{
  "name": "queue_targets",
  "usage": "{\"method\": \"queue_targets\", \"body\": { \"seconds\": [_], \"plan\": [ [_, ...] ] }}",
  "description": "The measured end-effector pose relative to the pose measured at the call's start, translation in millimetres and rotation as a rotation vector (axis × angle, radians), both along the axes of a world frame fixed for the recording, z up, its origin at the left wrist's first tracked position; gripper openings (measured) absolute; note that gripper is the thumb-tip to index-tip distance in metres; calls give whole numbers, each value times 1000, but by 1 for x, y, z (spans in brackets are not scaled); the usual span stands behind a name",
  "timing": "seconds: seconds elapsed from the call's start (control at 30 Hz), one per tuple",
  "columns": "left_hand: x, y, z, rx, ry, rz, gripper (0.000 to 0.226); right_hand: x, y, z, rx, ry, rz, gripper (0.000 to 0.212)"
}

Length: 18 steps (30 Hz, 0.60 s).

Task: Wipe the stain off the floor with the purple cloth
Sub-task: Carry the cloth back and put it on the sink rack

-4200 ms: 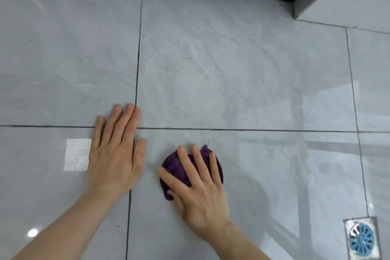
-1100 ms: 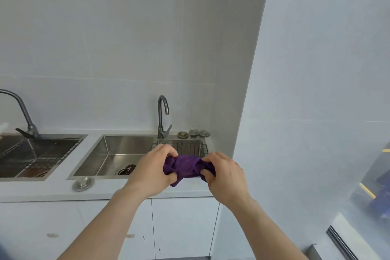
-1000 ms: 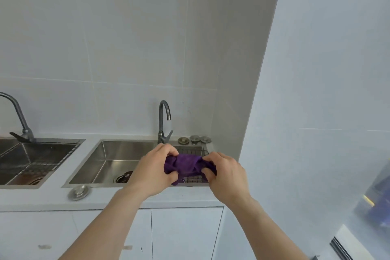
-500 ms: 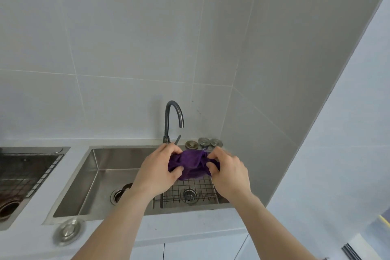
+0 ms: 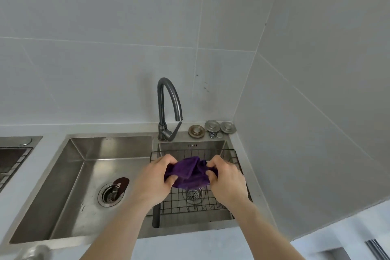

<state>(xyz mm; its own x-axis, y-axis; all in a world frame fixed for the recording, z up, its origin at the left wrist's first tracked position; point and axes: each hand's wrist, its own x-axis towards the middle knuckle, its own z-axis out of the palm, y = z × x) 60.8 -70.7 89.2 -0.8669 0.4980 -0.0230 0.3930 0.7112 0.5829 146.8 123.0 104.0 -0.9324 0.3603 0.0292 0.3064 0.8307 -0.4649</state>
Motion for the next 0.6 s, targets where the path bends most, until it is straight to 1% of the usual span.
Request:
{"method": "queue_targets", "body": {
  "seconds": [0.1,0.23,0.37,0.4,0.47,0.53,0.6],
  "plan": [
    [-29,27,-24,-84,-51,19,29,-32,26,-27,-4,-109,10,13],
    [-63,58,-61,-193,-107,84,34,-75,57,-65,17,-198,44,18],
    [-73,78,-97,-321,-134,58,48,-91,69,-108,31,-249,100,27],
    [-73,82,-108,-355,-160,34,53,-90,72,-123,29,-283,142,31],
    [-68,85,-127,-452,-238,-42,62,-84,76,-147,15,-427,230,45],
    [-63,84,-141,-542,-330,-122,66,-76,81,-165,-4,-573,284,60],
    [-61,81,-145,-565,-380,-149,67,-72,86,-171,-32,-661,290,66]
  ]
}}
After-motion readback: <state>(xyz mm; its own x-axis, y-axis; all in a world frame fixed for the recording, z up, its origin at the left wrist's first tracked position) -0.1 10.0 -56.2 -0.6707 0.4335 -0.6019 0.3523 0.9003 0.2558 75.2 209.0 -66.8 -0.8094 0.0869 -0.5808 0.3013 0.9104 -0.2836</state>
